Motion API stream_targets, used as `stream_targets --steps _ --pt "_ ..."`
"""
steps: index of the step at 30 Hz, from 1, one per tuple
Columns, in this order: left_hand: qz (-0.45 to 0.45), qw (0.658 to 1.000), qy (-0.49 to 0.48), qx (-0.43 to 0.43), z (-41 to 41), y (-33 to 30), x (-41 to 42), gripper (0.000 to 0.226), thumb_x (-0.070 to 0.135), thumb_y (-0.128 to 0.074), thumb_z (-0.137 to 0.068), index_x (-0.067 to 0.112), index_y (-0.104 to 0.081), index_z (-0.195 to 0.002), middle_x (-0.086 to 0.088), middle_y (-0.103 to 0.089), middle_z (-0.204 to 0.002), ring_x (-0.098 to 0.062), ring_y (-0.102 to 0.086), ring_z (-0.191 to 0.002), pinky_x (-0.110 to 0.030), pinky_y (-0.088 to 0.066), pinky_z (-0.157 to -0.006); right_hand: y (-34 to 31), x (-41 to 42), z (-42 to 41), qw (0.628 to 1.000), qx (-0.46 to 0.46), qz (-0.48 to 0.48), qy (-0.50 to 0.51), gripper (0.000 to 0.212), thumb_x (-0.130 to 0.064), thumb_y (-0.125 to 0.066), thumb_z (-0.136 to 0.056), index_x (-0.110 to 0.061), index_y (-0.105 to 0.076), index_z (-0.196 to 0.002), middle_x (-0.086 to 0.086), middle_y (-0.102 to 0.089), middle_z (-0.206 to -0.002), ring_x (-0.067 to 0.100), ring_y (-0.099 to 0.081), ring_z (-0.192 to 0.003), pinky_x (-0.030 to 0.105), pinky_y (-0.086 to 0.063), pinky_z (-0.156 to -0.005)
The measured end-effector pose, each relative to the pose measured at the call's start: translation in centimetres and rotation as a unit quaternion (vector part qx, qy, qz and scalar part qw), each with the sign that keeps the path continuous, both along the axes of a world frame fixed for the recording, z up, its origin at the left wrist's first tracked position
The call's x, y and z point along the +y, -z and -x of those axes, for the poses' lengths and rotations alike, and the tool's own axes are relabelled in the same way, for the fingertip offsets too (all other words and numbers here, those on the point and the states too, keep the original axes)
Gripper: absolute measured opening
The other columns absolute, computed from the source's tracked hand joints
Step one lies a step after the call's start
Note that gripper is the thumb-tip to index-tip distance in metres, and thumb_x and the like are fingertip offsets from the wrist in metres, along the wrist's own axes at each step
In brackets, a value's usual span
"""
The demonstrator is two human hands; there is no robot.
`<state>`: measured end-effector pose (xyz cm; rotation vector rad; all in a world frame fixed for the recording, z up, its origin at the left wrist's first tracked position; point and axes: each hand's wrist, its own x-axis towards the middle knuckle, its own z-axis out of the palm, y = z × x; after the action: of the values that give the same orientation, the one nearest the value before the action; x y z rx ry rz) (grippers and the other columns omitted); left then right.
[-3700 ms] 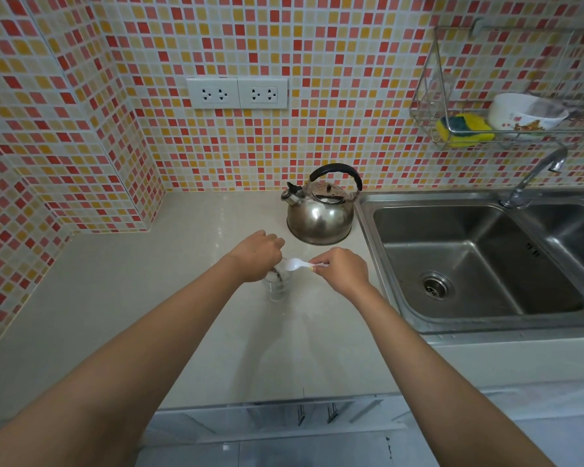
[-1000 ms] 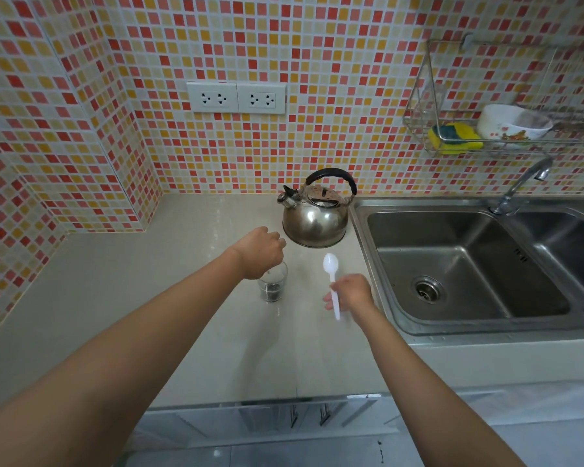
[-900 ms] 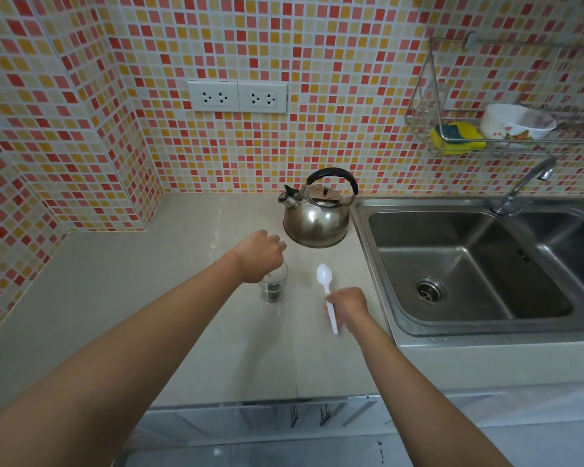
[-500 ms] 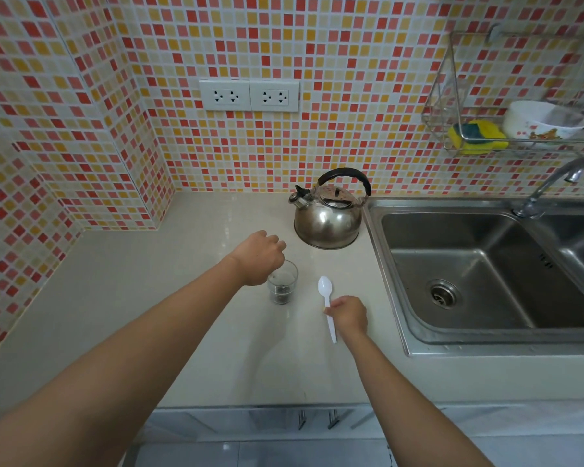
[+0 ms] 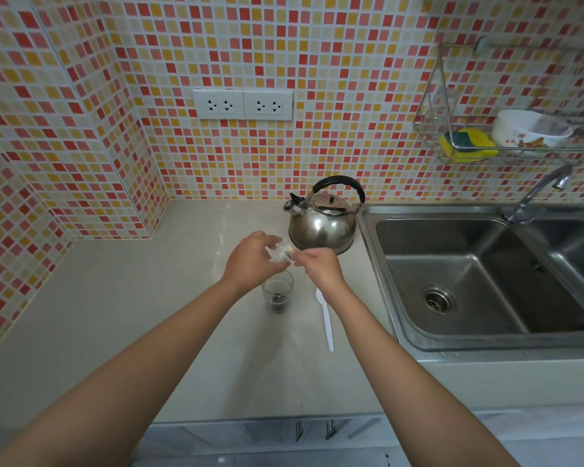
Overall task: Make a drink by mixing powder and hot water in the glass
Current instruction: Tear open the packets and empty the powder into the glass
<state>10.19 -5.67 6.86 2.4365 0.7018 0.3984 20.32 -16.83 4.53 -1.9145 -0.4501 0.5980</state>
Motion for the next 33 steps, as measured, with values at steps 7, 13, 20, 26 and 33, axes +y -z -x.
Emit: stream_targets --steps 7,13,20,26,33 --pt "0.187 0.973 -0.072 -0.113 0.9 -0.4 0.7 0.035 0.019 -0.077 -0.081 0.01 -0.071 -0.114 -0.005 -0.071 -0.091 -0.017 -0.068 -0.082 -0.028 -0.055 -0.086 -1.8 1.1 -1.2 0.999 -0.037 -0.016 -0.028 0.013 -0.002 -0.062 -0.083 0.001 -0.075 -0.087 0.007 -0.067 -0.081 0.017 -0.059 -0.078 0.028 -0.045 -0.073" --pt "0.272 0.954 -0.049 -0.119 1.5 -1.1 2.4 0.011 0.007 -0.074 -0.082 0.006 -0.076 -0.092 -0.013 -0.073 -0.082 -0.022 -0.068 -0.078 -0.034 -0.056 -0.086 -3.9 1.0 -0.8 0.983 -0.133 -0.006 -0.123 0.013 -0.008 -0.065 -0.086 0.001 -0.074 -0.089 -0.006 -0.061 -0.064 -0.002 -0.053 -0.053 0.016 -0.04 -0.057" --pt "0.282 0.956 -0.01 -0.086 1.8 -1.5 2.8 0.008 0.01 -0.077 -0.079 0.007 -0.075 -0.087 -0.009 -0.074 -0.079 -0.016 -0.067 -0.072 -0.022 -0.054 -0.076 -4.5 0.9 -0.3 0.972 -0.163 0.009 -0.171 0.008 -0.008 -0.066 -0.086 -0.003 -0.072 -0.087 -0.006 -0.061 -0.064 0.004 -0.052 -0.059 0.013 -0.042 -0.056" --pt "0.247 0.968 0.024 -0.04 1.6 -1.3 2.6 0.012 0.01 -0.075 -0.082 0.002 -0.077 -0.091 -0.015 -0.075 -0.089 -0.016 -0.066 -0.077 -0.027 -0.054 -0.08 -4.2 0.8 0.0 0.964 -0.174 0.045 -0.196 0.01 -0.008 -0.066 -0.086 -0.003 -0.073 -0.091 0.001 -0.062 -0.069 0.008 -0.053 -0.061 0.022 -0.045 -0.062" --pt "0.197 0.979 0.042 0.004 1.0 -1.6 2.2 0.006 0.009 -0.07 -0.085 0.009 -0.075 -0.082 -0.001 -0.071 -0.073 -0.017 -0.062 -0.07 -0.032 -0.048 -0.071 -3.9 1.0 0.4 0.946 -0.238 0.075 -0.207 0.012 -0.007 -0.06 -0.089 -0.002 -0.071 -0.091 0.003 -0.058 -0.083 0.017 -0.055 -0.077 0.025 -0.042 -0.067"
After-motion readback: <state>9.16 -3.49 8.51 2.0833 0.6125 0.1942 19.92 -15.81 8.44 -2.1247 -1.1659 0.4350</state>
